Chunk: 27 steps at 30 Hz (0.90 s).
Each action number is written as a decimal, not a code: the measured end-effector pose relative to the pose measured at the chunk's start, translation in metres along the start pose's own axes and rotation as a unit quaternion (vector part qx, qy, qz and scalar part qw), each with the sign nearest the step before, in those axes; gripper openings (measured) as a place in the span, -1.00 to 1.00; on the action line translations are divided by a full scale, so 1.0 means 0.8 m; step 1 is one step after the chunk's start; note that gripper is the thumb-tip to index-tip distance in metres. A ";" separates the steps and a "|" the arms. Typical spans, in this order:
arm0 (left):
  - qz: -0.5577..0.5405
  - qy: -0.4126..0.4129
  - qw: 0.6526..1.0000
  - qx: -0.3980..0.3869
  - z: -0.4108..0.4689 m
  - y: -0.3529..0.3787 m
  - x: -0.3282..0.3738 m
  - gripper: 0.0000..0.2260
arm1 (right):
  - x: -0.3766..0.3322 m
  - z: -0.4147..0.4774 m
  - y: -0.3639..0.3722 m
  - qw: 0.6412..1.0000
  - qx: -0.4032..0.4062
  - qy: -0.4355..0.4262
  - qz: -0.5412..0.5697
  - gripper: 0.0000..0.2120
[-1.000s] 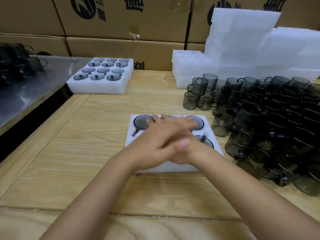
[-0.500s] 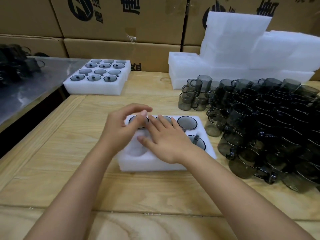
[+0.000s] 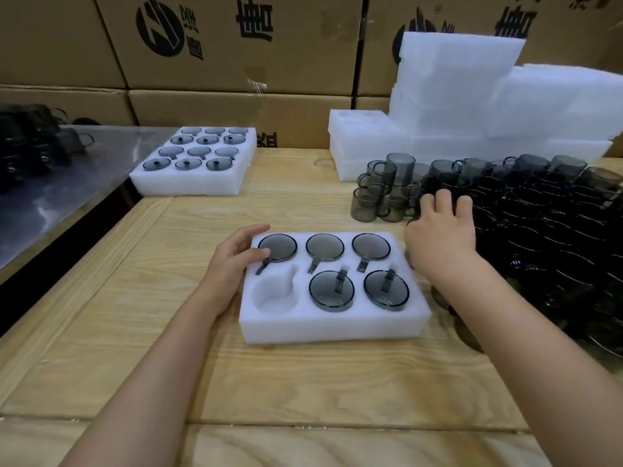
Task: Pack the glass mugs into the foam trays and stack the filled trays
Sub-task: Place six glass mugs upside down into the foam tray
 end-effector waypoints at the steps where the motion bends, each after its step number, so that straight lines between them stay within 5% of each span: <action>1: 0.000 0.001 1.000 -0.001 0.000 0.000 0.000 -0.59 | -0.003 0.004 0.002 1.000 0.001 -0.014 -0.013 -0.70; 9: 0.003 0.004 1.000 -0.004 -0.002 0.001 0.002 -0.60 | 0.001 0.018 -0.005 0.998 0.025 -0.016 0.051 -0.73; 14: -0.006 0.000 1.000 -0.002 -0.002 0.001 0.001 -0.60 | 0.008 0.013 -0.036 0.991 0.058 -0.010 0.117 -0.98; 16: -0.004 -0.002 1.000 -0.002 -0.001 0.001 0.001 -0.61 | 0.012 0.008 -0.058 0.980 0.097 -0.007 0.176 -0.88; 19: -0.001 0.001 1.000 -0.006 -0.001 0.001 0.000 -0.62 | 0.000 -0.001 -0.095 0.933 0.141 -0.051 0.328 -0.78; 23: 0.023 0.032 0.999 0.002 -0.006 0.005 0.008 -0.65 | -0.056 -0.019 -0.121 0.829 0.090 -0.122 0.538 -0.77; 27: 0.006 0.049 0.998 0.037 -0.007 -0.001 0.016 -0.73 | -0.125 -0.028 -0.127 0.775 0.038 -0.177 0.606 -0.82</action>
Point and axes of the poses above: each hand's wrist, its own z-axis towards the middle knuckle, its own y-axis out of the palm, x = y × z, the point moved 8 cm from there along z, towards the middle knuckle, and after that the axes turned 9 degrees about -y, right-handed, at the moved point
